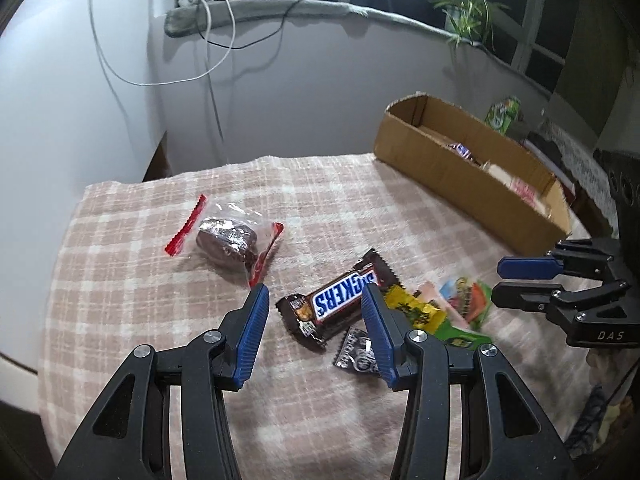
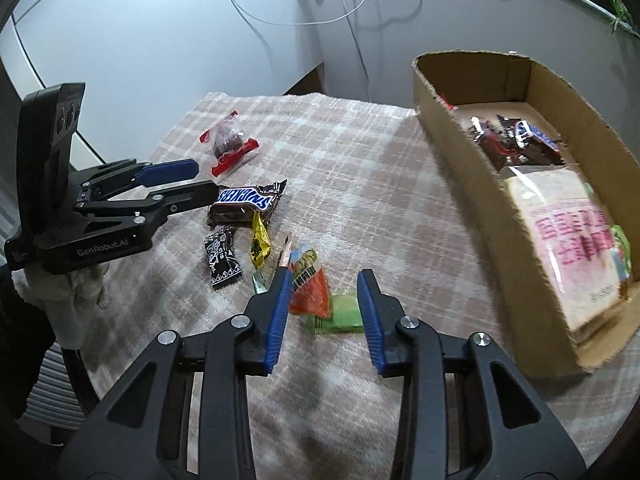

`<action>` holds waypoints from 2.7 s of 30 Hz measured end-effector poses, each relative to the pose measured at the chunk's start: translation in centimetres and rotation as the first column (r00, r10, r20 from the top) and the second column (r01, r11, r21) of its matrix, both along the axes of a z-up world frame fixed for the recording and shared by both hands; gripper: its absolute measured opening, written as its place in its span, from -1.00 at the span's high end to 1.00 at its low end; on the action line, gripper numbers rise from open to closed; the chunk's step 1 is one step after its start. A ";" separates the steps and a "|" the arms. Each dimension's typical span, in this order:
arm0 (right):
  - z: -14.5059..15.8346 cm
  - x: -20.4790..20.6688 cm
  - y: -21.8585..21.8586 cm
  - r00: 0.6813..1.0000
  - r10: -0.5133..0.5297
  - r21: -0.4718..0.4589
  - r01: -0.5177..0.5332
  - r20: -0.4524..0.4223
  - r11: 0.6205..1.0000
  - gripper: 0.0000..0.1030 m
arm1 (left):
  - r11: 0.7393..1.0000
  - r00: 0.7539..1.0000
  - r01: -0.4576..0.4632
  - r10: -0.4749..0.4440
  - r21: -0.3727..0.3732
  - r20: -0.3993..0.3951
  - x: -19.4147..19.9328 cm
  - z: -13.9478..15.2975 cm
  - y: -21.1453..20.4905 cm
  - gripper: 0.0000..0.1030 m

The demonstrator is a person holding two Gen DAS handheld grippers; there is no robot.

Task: Organize snacks
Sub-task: 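Grasp a small Snickers bar with the left tool while the right tool grasps the orange triangular packet, then carry the Snickers bar with the left tool over the box while the right tool carries the orange packet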

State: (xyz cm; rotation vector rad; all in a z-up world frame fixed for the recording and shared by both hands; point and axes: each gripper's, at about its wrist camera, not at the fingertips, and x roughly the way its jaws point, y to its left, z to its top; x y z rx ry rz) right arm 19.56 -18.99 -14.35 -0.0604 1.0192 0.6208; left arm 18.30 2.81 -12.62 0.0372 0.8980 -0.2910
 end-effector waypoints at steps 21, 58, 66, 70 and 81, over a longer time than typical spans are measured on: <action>-2.0 0.9 1.9 0.999 0.033 -0.006 -0.033 -0.038 0.999 0.34 | 0.976 0.979 0.204 -0.201 0.080 -0.036 1.5 -1.8 -2.3 0.09; 2.6 -1.3 -1.2 0.997 -0.005 0.018 0.004 0.082 1.000 0.54 | 0.992 0.995 0.100 -0.098 -0.072 0.031 0.9 1.1 -1.5 0.48; 5.3 -1.3 -5.1 0.989 -0.067 0.038 0.063 0.132 0.997 0.54 | 0.987 0.991 0.122 -0.117 -0.100 0.060 0.8 2.9 -3.8 0.48; 6.2 -1.0 -7.1 0.984 -0.097 0.037 0.093 0.150 0.995 0.54 | 0.985 0.989 0.133 -0.126 -0.107 0.071 1.3 3.4 -5.0 0.48; 8.0 0.4 -11.7 0.968 -0.161 0.028 0.158 0.192 0.987 0.54 | 0.977 0.983 0.168 -0.157 -0.130 0.091 3.0 4.7 -8.7 0.48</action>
